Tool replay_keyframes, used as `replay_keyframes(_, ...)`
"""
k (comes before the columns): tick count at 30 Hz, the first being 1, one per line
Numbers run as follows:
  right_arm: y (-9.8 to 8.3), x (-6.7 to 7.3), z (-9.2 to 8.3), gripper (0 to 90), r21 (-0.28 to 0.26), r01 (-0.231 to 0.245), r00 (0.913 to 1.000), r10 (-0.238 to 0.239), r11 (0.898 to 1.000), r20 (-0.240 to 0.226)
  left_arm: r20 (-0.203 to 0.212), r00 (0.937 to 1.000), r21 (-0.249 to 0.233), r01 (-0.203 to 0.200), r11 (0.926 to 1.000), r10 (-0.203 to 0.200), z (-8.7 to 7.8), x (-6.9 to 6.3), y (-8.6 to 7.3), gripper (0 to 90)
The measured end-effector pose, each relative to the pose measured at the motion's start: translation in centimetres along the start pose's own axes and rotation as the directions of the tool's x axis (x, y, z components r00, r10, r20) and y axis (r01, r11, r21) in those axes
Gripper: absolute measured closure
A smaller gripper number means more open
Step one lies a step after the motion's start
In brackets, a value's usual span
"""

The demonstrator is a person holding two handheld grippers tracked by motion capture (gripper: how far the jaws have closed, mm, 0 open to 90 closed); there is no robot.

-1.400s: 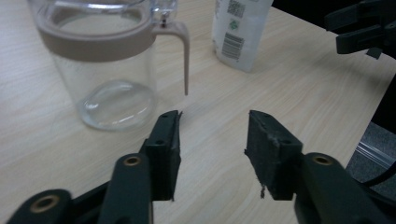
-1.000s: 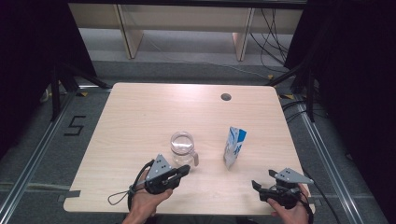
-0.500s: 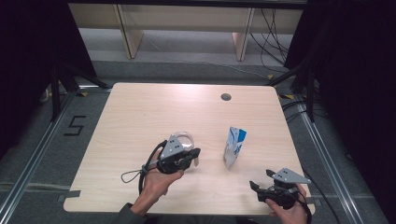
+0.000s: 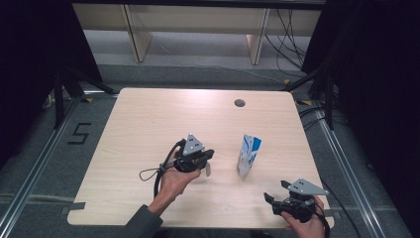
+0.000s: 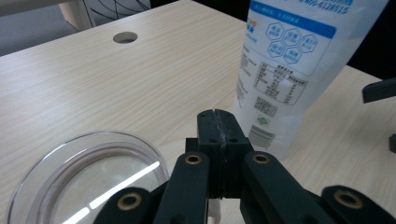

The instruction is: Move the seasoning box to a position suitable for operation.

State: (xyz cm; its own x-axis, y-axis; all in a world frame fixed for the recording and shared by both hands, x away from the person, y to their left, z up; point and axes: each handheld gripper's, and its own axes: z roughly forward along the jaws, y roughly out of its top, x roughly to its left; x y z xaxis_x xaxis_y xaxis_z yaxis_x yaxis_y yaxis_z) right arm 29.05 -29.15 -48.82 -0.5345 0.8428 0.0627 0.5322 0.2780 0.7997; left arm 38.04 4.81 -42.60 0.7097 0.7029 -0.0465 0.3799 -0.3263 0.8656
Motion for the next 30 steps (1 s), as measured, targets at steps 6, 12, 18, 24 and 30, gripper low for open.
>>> replay_keyframes(6,0.03,-0.32,0.01,22.0,-0.021,0.041,0.9991,-0.040,0.999,0.009,0.002,1.0000,0.013,-0.002,0.9999,0.002,0.60,0.00,-0.28,89.5)
replay_keyframes(12,0.01,-0.09,0.09,22.2,-0.012,0.019,0.9997,-0.019,1.000,-0.011,0.004,0.9997,0.044,-0.022,0.9988,0.022,1.03,0.15,-0.45,89.4)
replay_keyframes(18,0.01,-0.20,0.08,22.3,-0.015,0.033,0.9995,-0.033,0.999,0.004,-0.009,1.0000,0.040,-0.002,0.9992,0.002,0.96,0.34,-0.56,89.5)
replay_keyframes(24,-0.01,-0.11,0.19,22.4,-0.007,0.018,0.9998,-0.018,1.000,-0.012,0.005,0.9997,0.074,-0.025,0.9970,0.025,0.62,0.27,-0.51,89.5)
replay_keyframes(30,-0.02,0.12,0.13,22.5,0.007,-0.001,0.9999,0.001,1.000,-0.014,0.020,0.9976,0.100,-0.068,0.9926,0.066,0.37,0.30,-0.69,89.5)
